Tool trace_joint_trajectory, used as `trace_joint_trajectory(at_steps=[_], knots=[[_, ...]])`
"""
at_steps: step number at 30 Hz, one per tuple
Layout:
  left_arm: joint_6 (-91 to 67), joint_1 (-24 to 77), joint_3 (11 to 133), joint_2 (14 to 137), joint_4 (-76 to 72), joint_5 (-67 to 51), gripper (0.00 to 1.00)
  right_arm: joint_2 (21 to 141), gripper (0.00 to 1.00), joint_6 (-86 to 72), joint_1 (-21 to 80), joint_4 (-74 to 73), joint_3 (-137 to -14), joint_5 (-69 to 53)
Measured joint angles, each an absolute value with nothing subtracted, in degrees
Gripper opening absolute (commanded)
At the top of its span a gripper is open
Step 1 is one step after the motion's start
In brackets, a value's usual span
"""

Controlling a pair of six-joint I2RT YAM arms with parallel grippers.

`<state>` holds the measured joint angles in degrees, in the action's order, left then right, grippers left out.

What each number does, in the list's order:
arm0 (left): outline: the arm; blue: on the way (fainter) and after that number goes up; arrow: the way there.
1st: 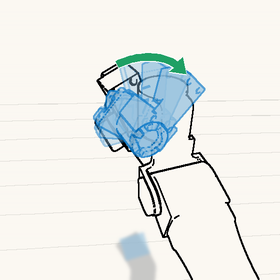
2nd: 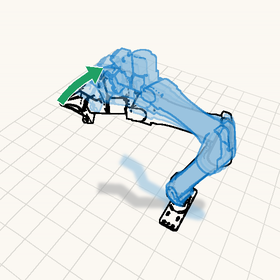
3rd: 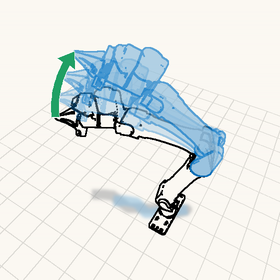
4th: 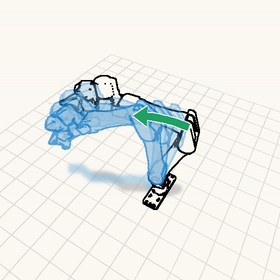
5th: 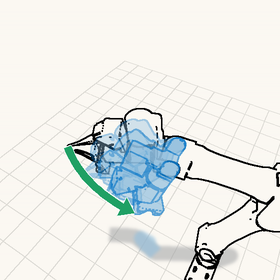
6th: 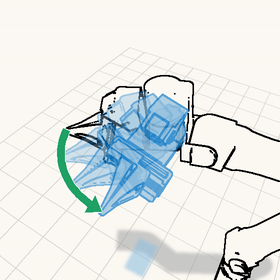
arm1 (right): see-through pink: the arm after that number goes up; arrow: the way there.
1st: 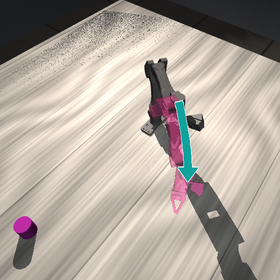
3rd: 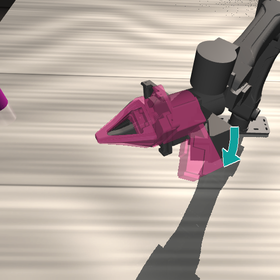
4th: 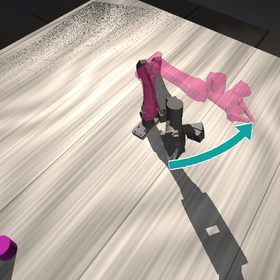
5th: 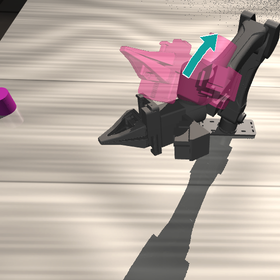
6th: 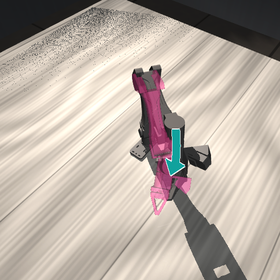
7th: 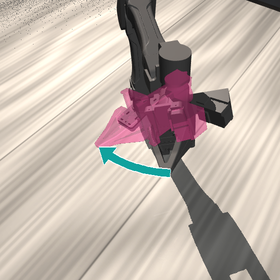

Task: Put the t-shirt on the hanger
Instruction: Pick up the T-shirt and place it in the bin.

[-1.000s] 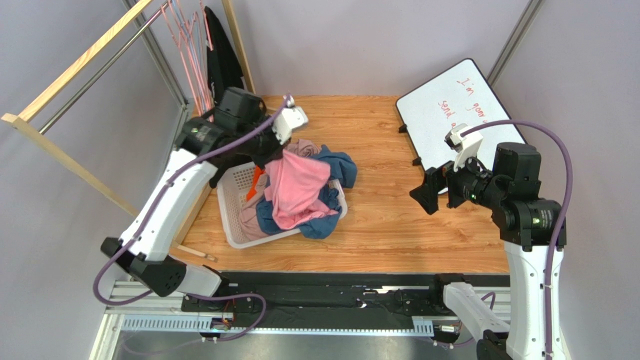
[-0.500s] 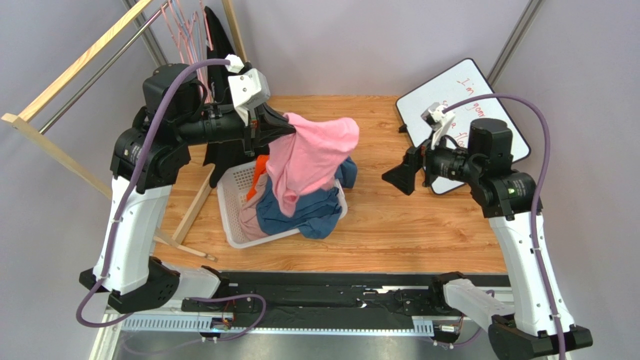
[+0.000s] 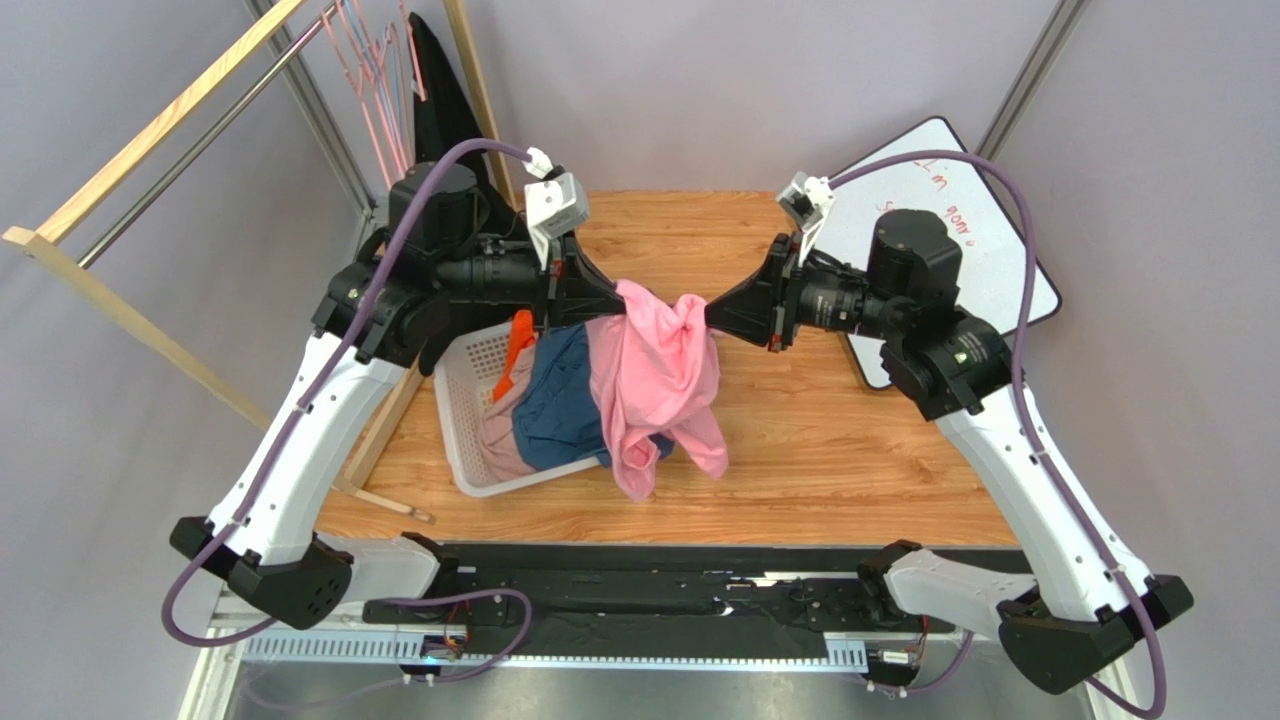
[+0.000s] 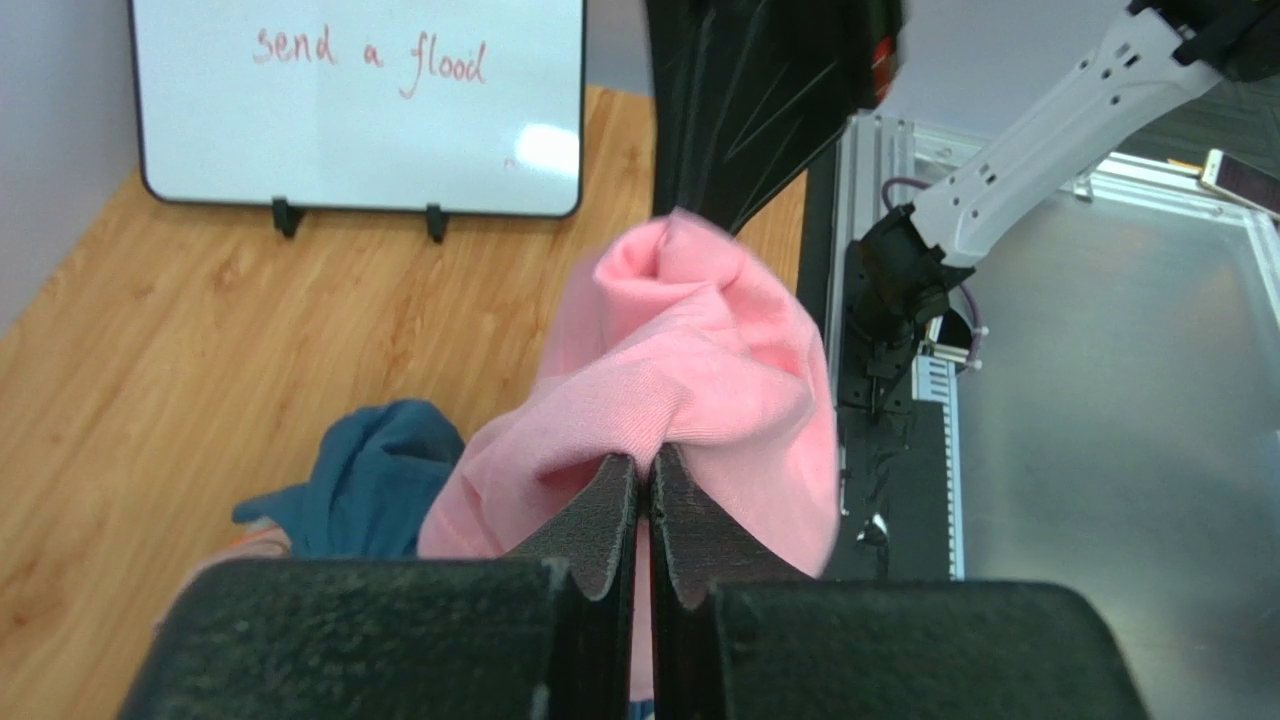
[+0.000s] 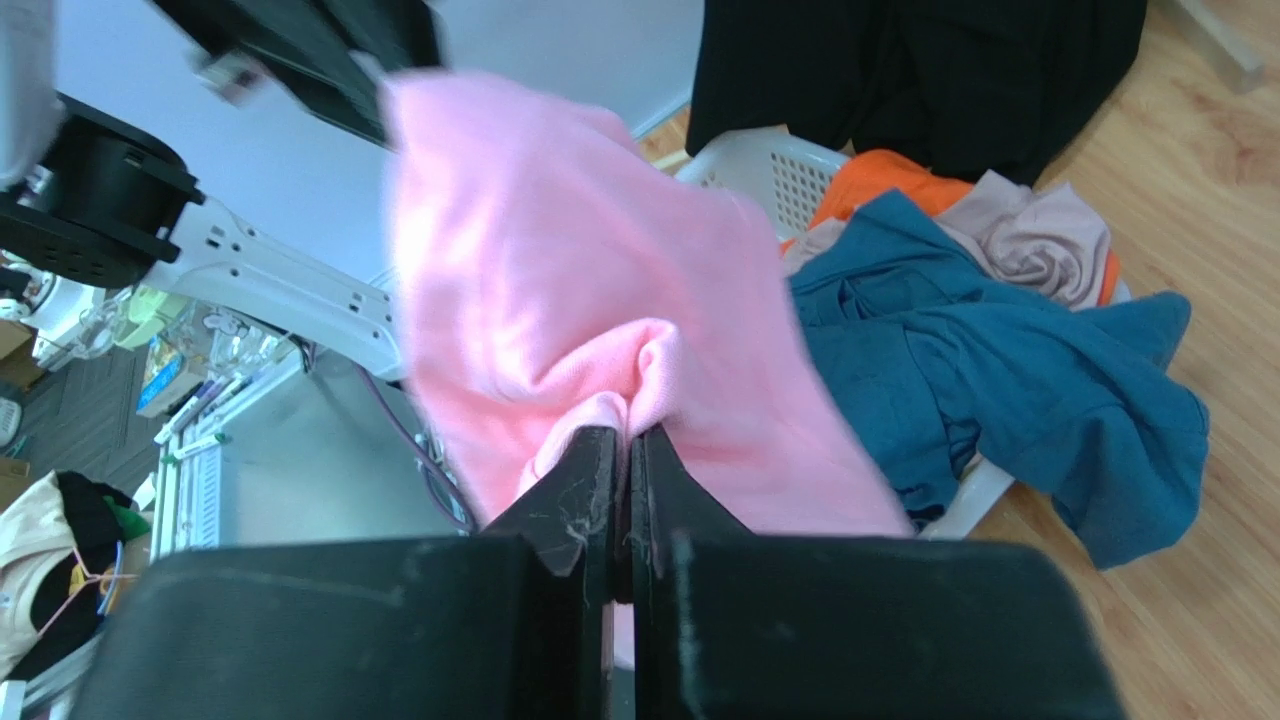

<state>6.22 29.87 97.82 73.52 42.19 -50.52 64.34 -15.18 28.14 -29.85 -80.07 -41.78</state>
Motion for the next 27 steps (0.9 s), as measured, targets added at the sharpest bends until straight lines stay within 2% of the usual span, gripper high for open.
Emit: trace_joint_trajectory(at_steps=[2, 6, 8, 11, 14, 17, 20, 24, 27], knots=[[6.6, 29.3, 95.8, 74.0, 42.3, -49.7, 0.37, 63.1, 0.00, -16.5, 28.5, -29.5, -81.1, -40.4], [6.9, 26.8, 94.1, 76.3, 43.4, -47.0, 0.50, 59.6, 0.00, -19.6, 28.5, -28.6, -82.4, -36.4], [7.3, 25.2, 92.1, 76.6, 43.7, -45.9, 0.69, 58.5, 0.00, -21.3, 28.5, -27.9, -83.2, -34.2], [9.8, 24.0, 86.5, 74.3, 43.4, -45.1, 0.83, 58.9, 0.00, -24.4, 28.6, -27.4, -85.8, -29.9], [11.6, 24.1, 77.1, 67.1, 42.7, -45.0, 0.92, 60.4, 0.00, -27.1, 28.6, -26.9, -88.8, -25.4], [13.2, 26.1, 69.6, 57.5, 41.5, -44.2, 0.93, 62.4, 0.00, -29.3, 28.7, -26.9, -92.0, -20.9], [15.3, 33.8, 64.5, 49.6, 38.9, -40.4, 0.91, 64.2, 0.00, -31.4, 28.8, -26.3, -94.6, -16.8], [17.9, 48.0, 56.9, 42.7, 32.6, -28.7, 0.86, 65.9, 0.00, -33.6, 28.9, -25.5, -97.0, -11.5], [21.4, 58.1, 54.1, 43.8, 26.5, -15.6, 0.84, 66.6, 0.00, -35.2, 29.5, -25.0, -98.0, -6.8]])
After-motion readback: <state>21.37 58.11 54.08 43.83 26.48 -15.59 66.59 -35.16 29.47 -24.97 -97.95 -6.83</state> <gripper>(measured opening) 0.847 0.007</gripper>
